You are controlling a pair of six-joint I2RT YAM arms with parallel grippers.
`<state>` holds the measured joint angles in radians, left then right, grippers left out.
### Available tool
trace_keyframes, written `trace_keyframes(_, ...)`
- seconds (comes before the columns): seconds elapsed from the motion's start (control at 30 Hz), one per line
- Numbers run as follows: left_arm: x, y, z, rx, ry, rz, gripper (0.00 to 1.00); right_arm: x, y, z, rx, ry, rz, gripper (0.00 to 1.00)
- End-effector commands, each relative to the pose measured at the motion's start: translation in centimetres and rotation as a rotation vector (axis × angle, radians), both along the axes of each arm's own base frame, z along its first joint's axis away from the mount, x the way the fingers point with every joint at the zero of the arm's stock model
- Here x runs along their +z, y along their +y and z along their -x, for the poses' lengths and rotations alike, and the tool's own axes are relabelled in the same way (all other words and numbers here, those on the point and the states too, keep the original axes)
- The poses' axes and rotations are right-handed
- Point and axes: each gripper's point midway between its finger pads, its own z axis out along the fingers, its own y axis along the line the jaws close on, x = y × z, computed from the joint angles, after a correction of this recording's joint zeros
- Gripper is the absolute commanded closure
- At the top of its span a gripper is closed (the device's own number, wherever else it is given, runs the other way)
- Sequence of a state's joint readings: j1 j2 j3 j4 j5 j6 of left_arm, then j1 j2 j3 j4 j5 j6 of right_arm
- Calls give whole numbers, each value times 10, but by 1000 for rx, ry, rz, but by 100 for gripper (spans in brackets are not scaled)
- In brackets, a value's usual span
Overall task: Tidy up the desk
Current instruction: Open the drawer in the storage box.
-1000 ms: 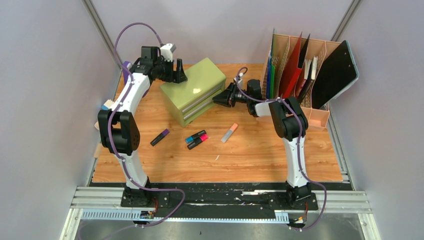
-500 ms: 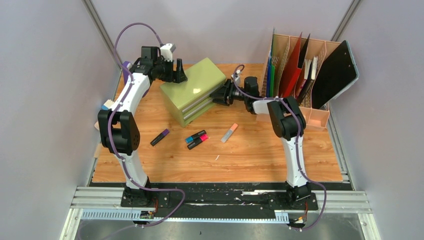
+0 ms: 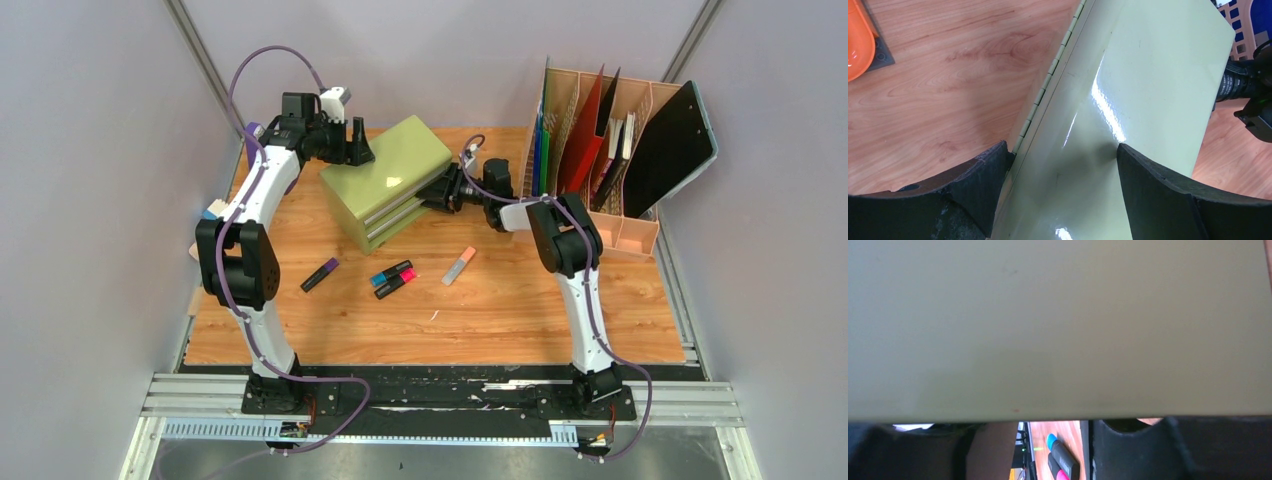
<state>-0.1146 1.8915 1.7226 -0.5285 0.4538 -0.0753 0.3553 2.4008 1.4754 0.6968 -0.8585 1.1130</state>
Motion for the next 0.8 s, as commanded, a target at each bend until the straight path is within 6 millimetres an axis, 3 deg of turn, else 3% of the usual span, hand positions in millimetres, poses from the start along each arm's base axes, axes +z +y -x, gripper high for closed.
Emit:
trace_keyframes(0.0,-84,5,39,31,311,-44,14,25,10,-8,-8,-93,-68,58)
trace_keyframes(0.3,-84,6,40,46,304,-42,14,31,5,-10,-24,-83,-98,100)
trace_keyframes(0.77,-78,10,37,88,283,-48,13,37,-10,3,-21,-86,-66,100)
